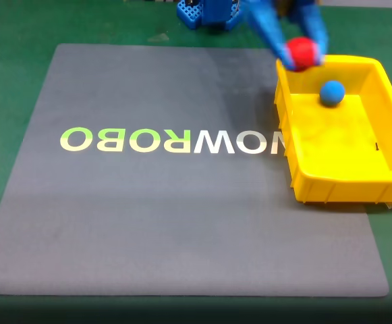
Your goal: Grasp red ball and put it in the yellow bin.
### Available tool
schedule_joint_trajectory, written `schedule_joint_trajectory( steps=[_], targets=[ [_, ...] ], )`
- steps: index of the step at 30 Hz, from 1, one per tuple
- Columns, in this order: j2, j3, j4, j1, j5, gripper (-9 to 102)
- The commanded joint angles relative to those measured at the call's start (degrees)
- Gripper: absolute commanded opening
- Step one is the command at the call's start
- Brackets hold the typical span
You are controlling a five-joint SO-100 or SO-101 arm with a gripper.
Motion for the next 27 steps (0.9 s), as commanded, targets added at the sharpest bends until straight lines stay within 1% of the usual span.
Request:
schedule_joint_trajectory(
  steps=[1,4,8,15,17,19,21,23,27],
  targets=[
    [-1.9,-3.7,-5.4,-5.4,0.2,0],
    [-4.7,-3.4,-6.4,-9.2,-0.1,0],
    [-8.4,-3.0,-10.1,-12.6,-0.2,0],
    [-11.8,-3.7,-13.0,-12.6,-1.5,0],
    [-12.0,-3.7,-13.6,-12.2,-2.1,2],
    [-12.1,-3.7,-14.0,-12.0,-2.1,8],
    [-12.1,-3.7,-14.1,-11.9,-2.0,19],
    [-12.1,-3.7,-14.6,-11.6,-1.4,27],
    [-12.2,-3.4,-15.1,-11.2,-0.2,37]
  ],
)
